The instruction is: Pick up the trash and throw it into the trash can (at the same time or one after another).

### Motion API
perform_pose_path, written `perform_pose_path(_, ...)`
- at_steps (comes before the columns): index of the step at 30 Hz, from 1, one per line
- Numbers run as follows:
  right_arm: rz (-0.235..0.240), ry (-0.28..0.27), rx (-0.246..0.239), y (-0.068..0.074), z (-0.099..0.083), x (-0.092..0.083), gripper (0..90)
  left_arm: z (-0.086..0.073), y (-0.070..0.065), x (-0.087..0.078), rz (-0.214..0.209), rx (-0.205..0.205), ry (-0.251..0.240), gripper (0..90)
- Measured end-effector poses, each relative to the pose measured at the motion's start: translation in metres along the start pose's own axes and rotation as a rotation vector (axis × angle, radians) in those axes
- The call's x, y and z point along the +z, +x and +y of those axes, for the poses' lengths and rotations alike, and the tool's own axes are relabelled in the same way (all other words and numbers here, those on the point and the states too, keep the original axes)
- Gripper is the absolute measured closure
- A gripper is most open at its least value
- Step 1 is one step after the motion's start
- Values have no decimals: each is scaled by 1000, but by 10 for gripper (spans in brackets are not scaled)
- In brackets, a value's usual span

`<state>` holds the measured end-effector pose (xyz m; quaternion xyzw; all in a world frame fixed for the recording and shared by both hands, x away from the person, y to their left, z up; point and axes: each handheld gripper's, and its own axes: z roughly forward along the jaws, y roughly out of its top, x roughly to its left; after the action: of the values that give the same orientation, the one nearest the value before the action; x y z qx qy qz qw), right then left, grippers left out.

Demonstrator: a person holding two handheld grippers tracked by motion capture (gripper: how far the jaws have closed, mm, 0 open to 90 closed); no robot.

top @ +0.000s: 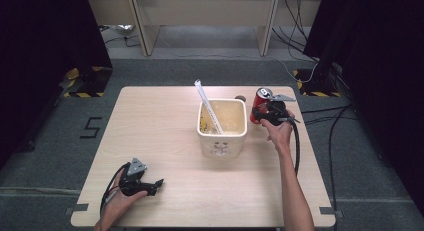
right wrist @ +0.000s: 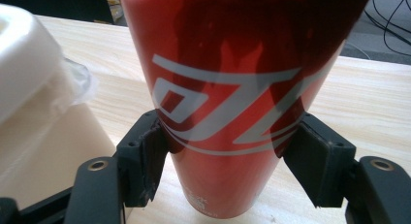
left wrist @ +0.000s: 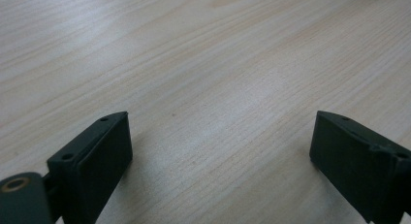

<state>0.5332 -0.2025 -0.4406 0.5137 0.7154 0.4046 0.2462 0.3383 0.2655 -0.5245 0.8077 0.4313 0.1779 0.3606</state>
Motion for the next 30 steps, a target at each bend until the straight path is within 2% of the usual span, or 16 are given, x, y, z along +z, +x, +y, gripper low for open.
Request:
perform_pose_path(3,4,-6,6,0,2,-8,346,0,0,0,0,0,1,74)
perform_pose_path(5,3,-9,-7,1,6,-16,346,0,0,0,0,0,0,73)
perform_pose_path(16,-7,-12,-41,7,16,-37,346,0,0,0,0,0,0,73)
perform_pose_path(30,17,-43,-57,13,29,-67,347,0,0,0,0,-1,-1,73)
